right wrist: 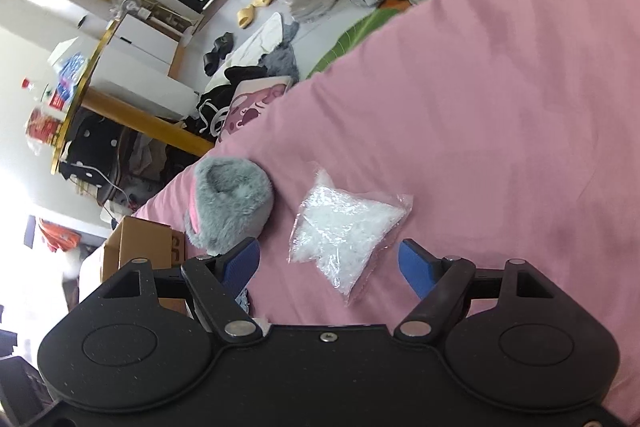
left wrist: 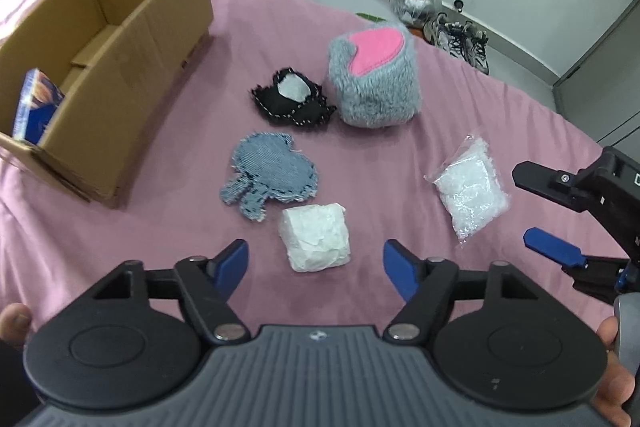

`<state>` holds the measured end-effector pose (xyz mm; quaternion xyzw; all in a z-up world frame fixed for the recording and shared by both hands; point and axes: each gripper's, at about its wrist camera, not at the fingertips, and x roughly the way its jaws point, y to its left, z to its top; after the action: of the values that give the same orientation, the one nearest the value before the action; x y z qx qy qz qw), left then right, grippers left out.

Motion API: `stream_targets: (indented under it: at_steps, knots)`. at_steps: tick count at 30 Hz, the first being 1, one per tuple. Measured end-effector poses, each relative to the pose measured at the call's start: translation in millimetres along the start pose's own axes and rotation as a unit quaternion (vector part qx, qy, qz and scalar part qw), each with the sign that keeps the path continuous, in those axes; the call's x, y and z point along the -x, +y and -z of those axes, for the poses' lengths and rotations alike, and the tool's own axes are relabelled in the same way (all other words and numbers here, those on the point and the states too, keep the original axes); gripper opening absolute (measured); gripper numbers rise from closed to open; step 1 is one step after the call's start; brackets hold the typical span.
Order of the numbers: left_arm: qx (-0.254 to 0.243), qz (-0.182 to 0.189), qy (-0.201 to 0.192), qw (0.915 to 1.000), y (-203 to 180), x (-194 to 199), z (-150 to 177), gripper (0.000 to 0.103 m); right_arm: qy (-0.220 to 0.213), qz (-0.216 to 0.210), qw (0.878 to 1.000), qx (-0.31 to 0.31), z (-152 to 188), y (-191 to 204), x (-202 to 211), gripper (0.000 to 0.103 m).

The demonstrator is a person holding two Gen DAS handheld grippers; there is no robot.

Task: Organize soft objects
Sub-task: 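Grasp white paper ball with left gripper while right gripper grasps clear bag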

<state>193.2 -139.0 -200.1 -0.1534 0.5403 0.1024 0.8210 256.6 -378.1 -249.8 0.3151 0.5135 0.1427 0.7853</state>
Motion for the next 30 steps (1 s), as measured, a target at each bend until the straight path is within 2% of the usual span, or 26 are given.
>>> stream_targets:
  at_steps: [4,6,11,17,20,22,25,30]
  knots:
    - [0.008,-0.005,0.006,0.9999,-2,-14,-2,0.068,0.009,0.007,1.000,-0.002,-3,-3,-11,0.066]
    - [0.010,-0.006,0.010,0.9999,-2,-20,-3,0.064,0.011,0.011,1.000,-0.002,-4,-4,-16,0.065]
    - [0.022,-0.003,0.031,0.9993,4,-34,-6,0.042,0.022,0.015,1.000,-0.004,-8,-6,-25,0.064]
    - [0.029,0.008,0.030,0.9991,8,-35,-6,0.040,0.031,0.030,0.999,-0.003,-11,-4,-40,0.060]
    - [0.033,0.012,0.029,0.9990,10,-31,-7,0.040,0.039,0.034,0.999,-0.007,-11,-5,-43,0.050]
    - [0.030,0.014,0.026,0.9991,10,-25,-7,0.040,0.038,0.029,0.999,-0.009,-10,-5,-43,0.037]
    - [0.029,0.019,0.021,0.9992,12,-16,-9,0.040,0.038,0.023,0.999,-0.005,-9,-4,-37,0.027]
    - [0.023,0.031,0.001,0.9993,14,9,-11,0.040,0.039,0.030,0.999,0.007,-1,1,-21,0.024]
